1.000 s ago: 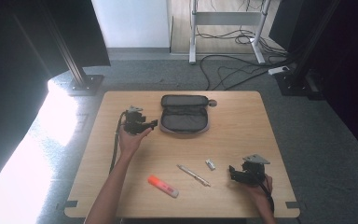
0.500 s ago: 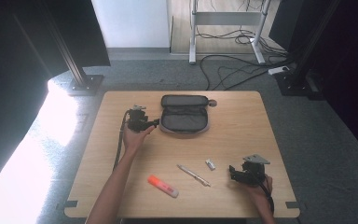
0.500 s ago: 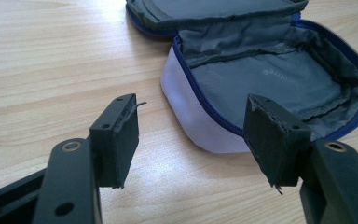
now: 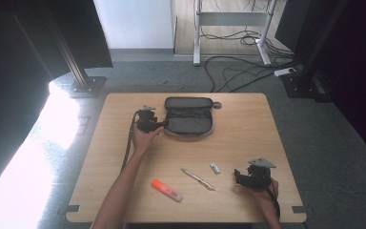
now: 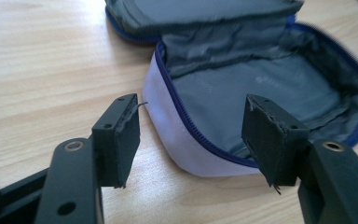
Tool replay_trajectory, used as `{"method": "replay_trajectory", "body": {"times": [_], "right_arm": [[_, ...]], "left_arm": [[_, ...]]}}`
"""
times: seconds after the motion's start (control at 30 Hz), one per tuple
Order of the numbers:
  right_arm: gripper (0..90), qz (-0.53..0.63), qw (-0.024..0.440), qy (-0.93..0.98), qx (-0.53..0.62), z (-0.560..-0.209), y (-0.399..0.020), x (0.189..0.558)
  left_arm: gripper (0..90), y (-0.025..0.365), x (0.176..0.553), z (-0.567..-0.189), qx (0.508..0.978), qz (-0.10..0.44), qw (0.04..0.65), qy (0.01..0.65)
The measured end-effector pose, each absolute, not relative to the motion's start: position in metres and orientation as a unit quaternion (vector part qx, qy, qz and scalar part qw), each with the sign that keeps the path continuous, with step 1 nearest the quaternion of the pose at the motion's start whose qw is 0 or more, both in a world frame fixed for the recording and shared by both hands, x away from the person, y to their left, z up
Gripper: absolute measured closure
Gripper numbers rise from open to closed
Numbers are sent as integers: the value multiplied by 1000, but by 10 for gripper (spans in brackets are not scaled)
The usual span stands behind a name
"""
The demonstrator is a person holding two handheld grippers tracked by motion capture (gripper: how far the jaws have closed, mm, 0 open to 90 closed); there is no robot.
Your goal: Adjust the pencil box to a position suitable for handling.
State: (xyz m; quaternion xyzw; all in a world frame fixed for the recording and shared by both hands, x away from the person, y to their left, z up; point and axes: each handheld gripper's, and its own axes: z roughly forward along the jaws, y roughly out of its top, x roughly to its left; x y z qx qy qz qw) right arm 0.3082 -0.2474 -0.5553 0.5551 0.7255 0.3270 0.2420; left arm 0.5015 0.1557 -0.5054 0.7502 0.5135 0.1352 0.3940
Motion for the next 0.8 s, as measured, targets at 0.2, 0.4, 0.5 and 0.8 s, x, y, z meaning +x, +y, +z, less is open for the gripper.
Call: {"method": "replay_trajectory", "body": {"times": [0.2,0.4,0.5,0.8], "right_arm": [[170,327,242,725,555,-555,-247,308],[171,328,242,725,555,-556,-247,308],[171,328,243,725,555,-556,-247,308],[180,327,245,723,556,-555,-247,307]], "left_arm": [[432,150,510,-517,751,126,391,517],[437,136,515,-508,759,145,378,510],[446,134,519,-510,761,146,366,515],[549,136,524,-521,766,134,353,521]]}}
